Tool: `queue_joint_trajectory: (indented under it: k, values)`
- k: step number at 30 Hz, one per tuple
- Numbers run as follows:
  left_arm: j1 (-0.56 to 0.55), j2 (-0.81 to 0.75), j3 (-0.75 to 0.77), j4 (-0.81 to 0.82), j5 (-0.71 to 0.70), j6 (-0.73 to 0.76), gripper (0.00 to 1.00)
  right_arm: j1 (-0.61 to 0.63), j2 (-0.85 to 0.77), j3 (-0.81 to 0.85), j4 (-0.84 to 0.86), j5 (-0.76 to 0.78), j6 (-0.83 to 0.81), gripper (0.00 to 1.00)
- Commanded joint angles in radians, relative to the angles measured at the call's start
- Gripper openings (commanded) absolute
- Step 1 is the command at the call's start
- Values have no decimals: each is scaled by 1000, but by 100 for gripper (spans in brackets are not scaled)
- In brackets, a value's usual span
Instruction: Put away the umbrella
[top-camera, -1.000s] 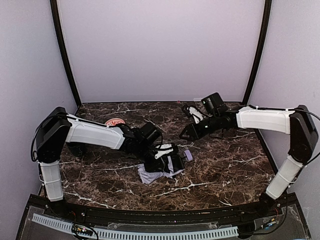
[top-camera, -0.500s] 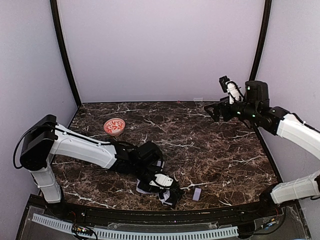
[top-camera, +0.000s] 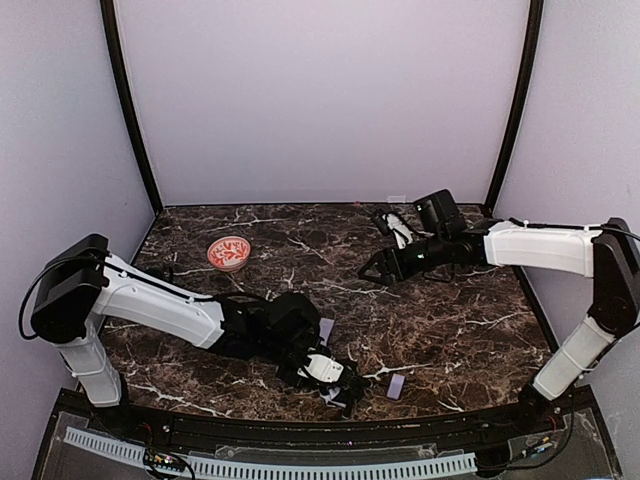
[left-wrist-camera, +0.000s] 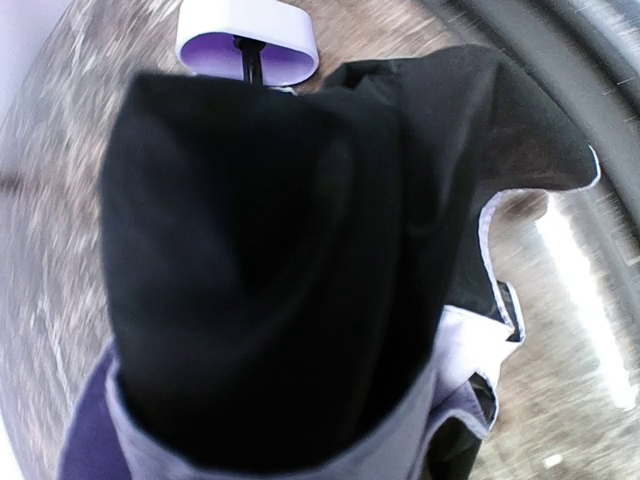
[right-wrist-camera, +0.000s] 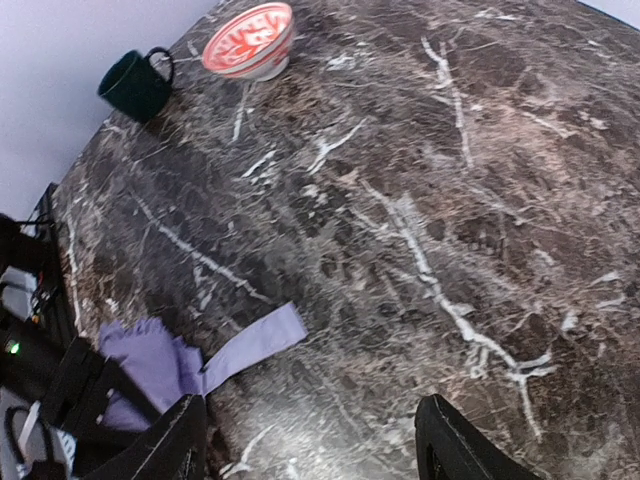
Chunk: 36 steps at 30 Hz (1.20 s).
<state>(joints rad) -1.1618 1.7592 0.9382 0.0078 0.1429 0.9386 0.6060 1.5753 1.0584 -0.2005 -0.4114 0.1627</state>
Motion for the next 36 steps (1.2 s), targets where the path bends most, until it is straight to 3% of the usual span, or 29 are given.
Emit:
queue_joint_trajectory:
  k: [1,5,7,9,13,15,17,20,29,36]
  values:
    - [34,13,-19,-8,-129,-46,0,8,-82,-47,27,-195,-51,72]
    - [36,15,-55,36,-137,32,0,63,-35,-99,15,-230,-51,74]
    - [41,20,-46,35,-114,18,0,98,-4,-110,-23,-247,-78,86]
    - [57,18,-34,10,-40,-14,0,128,-16,-153,-1,-244,-108,88]
    - [89,17,-19,-25,94,-80,0,146,-118,-343,258,-243,-82,88]
    - [100,34,0,-42,115,-105,0,172,-183,-462,480,-210,-58,88]
    - [105,55,20,-68,121,-122,0,222,-231,-586,721,-147,-64,89]
    - [106,71,37,-84,125,-137,0,298,-235,-702,939,6,-125,93]
    - [111,74,43,-77,134,-140,0,362,-3,-644,1025,85,-209,95]
    - [118,70,50,-62,152,-155,0,362,178,-570,1087,19,-244,93]
